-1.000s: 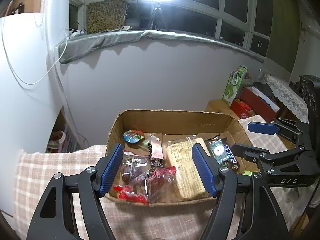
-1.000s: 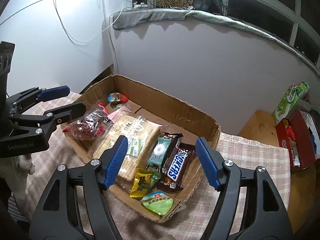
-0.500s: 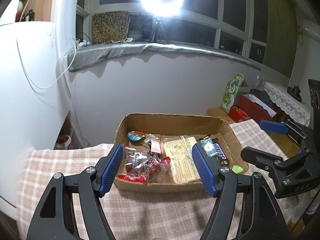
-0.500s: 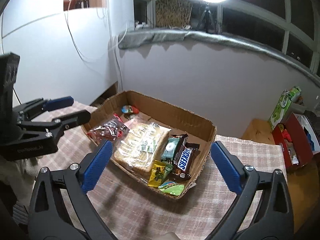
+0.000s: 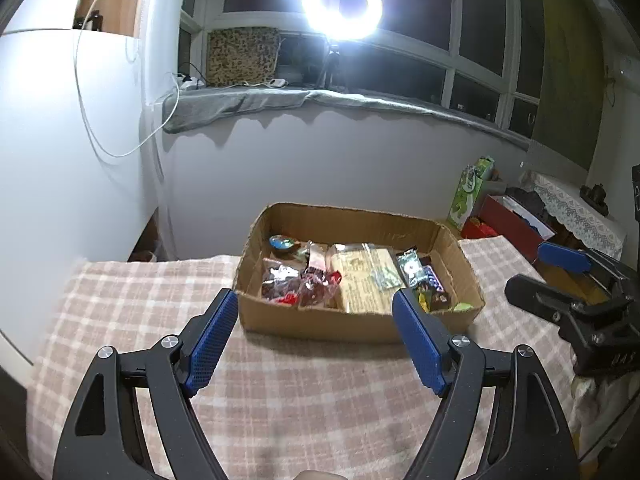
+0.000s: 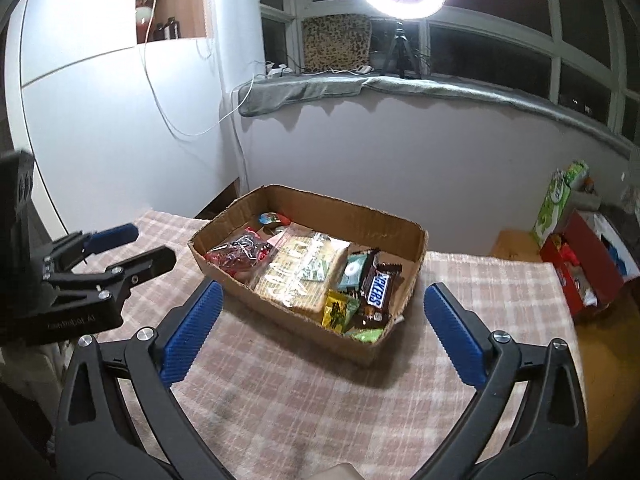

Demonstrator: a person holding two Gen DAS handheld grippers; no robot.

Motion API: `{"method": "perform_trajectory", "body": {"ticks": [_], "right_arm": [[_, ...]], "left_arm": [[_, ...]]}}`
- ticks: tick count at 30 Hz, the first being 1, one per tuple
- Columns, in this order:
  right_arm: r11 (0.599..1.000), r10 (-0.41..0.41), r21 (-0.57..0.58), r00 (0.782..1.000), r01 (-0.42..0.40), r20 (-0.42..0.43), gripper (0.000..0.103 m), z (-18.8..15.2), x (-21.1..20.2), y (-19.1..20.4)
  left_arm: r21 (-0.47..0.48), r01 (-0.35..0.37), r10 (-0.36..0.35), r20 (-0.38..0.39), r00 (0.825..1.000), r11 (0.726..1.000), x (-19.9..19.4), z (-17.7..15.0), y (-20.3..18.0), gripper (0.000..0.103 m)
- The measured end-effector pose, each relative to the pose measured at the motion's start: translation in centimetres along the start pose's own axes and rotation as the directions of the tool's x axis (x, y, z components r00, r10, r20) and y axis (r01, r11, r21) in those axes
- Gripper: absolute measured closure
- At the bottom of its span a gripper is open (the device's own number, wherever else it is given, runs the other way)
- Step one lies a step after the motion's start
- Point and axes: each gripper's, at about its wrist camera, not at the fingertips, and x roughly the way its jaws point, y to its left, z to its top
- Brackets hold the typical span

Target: Organize snacks

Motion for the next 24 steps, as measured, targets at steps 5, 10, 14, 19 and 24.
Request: {"method": "perform_trajectory", "body": {"ticks": [5,10,14,19,24], "right_arm": [[1.000,-0.012,0.021,1.000,0.012,0.002,0.000,-0.3,-0.5,-0.6],[0.999,-0.030,0.012,1.000,0.030,0.008,0.000,-0.2,-0.9,-0.5],[0.999,-0.032,0.008,0.999,0.032,0.010,0.000,-0.2,-1.0,-0.3],[0.999,-0.032,0.005,0.999,0.032,0.012,0.000,-0.1,-1.0,-0.2],[0.999,-0.032,0.003,0.999,0.032,0.012,0.000,-0.1,-1.1,-0.1]], "left_arm": [[-0.004,-0.011,0.011,0.019,1.000,1.000,-0.9,0.0,0.0,0.023],[-0.003,-0.023,0.023,0.031,0.999,1.000,-1.3,0.2,-0.2,0.023],[0.005,-0.027,0.027,0.038,0.999,1.000,-1.5,0.2,-0.4,0.023],[-0.002,-0.042,0.042,0.044,0.998,0.999,-1.8,0.3,-0.2,0.023],[-0.006,-0.052,0.052,0.054,0.997,0.999,-2.2,0.4,-0.2,0.023]]}}
